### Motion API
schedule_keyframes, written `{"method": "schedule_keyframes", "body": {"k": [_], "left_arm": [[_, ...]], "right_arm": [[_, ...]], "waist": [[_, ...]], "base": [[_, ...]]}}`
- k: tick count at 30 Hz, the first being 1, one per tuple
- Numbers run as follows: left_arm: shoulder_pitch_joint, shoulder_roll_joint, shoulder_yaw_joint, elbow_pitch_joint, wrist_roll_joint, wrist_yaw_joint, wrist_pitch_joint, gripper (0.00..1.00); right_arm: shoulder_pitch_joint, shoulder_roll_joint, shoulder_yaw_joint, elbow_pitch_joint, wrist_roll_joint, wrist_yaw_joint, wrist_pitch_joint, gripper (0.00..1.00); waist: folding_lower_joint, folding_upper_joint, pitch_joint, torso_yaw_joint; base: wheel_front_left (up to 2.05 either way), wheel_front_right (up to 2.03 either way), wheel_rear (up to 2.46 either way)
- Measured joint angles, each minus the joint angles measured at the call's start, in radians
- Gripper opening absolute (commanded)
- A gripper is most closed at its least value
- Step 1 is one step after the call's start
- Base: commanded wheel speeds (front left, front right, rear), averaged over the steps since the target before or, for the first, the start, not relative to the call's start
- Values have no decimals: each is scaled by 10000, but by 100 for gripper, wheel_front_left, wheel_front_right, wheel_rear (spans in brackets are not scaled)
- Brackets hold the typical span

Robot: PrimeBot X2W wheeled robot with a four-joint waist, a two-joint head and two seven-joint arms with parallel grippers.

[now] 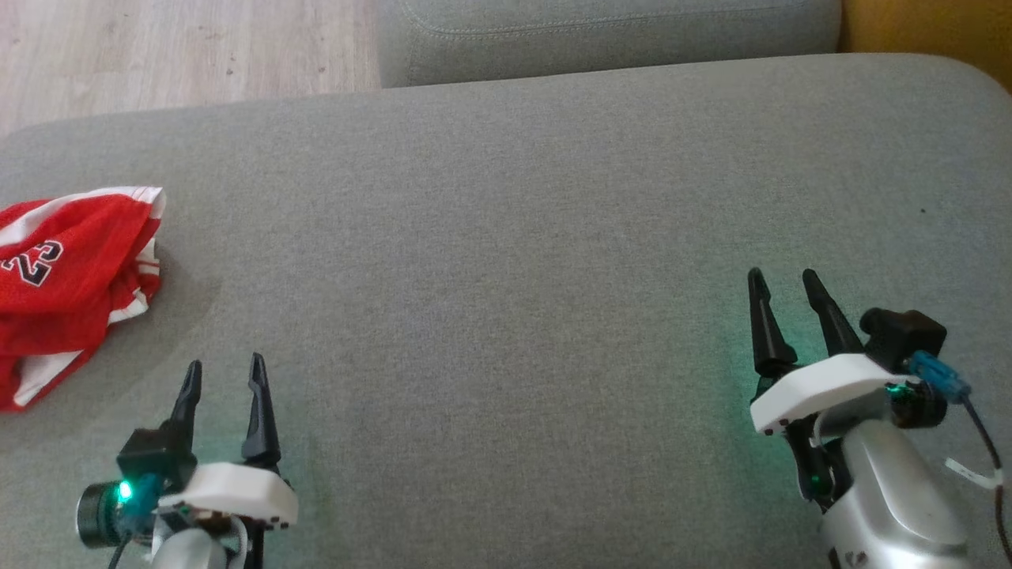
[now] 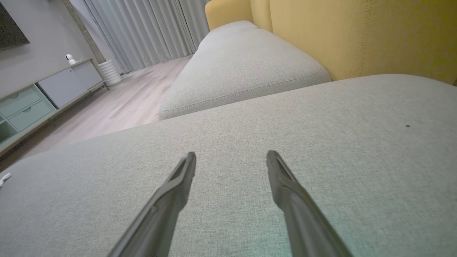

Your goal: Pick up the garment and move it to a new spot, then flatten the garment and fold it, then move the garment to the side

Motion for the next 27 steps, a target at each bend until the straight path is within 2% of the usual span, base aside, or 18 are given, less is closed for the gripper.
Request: {"method": "schedule_keyframes", "body": {"k": [10,16,27], "left_arm": [[-160,0,48,-163,1099,186,-284,100],[-159,-127,412,-186,1532,205,-456,100],[-161,-431,888,-105,1944,-102,-562,100]], "right_arm": [[-403,13,-69,144,-1277,0,-328,100],[-401,81,-174,305,-1870,0,-520,100],[-402,107,-334,437,-2176,0,-616,100]], "waist": [[0,0,67,-70],[-1,0,116,-107],[-1,0,239,-4]], "base": [[0,0,0],[0,0,0],[0,0,0]]}}
